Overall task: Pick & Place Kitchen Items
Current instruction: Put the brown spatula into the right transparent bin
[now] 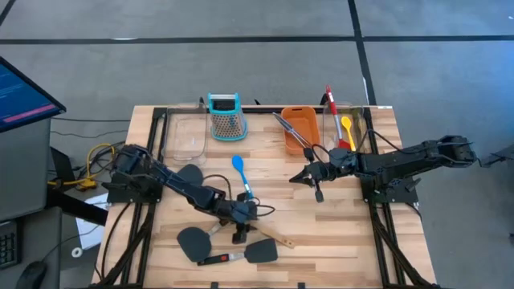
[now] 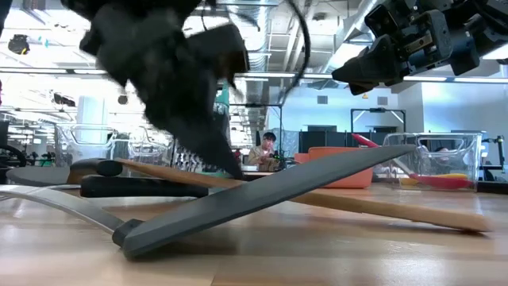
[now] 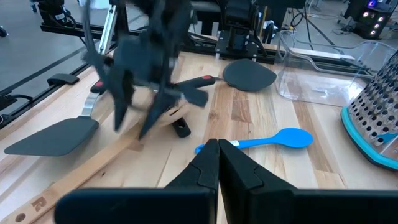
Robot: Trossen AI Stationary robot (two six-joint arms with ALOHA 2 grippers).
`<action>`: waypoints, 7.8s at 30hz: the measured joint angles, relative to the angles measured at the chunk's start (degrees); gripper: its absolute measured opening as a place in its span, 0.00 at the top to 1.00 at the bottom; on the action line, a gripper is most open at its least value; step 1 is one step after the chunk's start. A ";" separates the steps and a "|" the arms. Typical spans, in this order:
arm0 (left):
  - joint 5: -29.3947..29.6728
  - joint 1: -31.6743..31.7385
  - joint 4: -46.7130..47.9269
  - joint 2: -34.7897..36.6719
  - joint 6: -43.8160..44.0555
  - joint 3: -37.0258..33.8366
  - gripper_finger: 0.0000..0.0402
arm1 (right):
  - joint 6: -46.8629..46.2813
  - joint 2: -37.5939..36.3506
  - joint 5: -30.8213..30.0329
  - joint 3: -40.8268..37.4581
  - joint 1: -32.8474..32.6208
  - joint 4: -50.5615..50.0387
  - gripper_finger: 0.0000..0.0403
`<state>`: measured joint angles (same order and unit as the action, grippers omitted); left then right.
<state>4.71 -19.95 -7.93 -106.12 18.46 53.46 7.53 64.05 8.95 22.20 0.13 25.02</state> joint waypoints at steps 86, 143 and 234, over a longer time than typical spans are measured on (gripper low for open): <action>-0.04 -0.74 28.47 -2.00 -10.55 14.90 0.53 | 0.07 0.00 0.00 0.00 -0.01 -2.29 1.00; -1.05 -0.45 13.09 -2.91 0.48 6.79 0.80 | 0.52 0.00 0.00 0.00 -0.01 -2.23 1.00; 41.21 50.52 -4.71 59.81 -18.60 -38.87 1.00 | 0.42 0.00 0.00 -0.01 0.00 -2.72 1.00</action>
<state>45.92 30.56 -12.64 -46.30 -0.14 14.59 7.94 64.05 8.95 22.19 0.13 22.29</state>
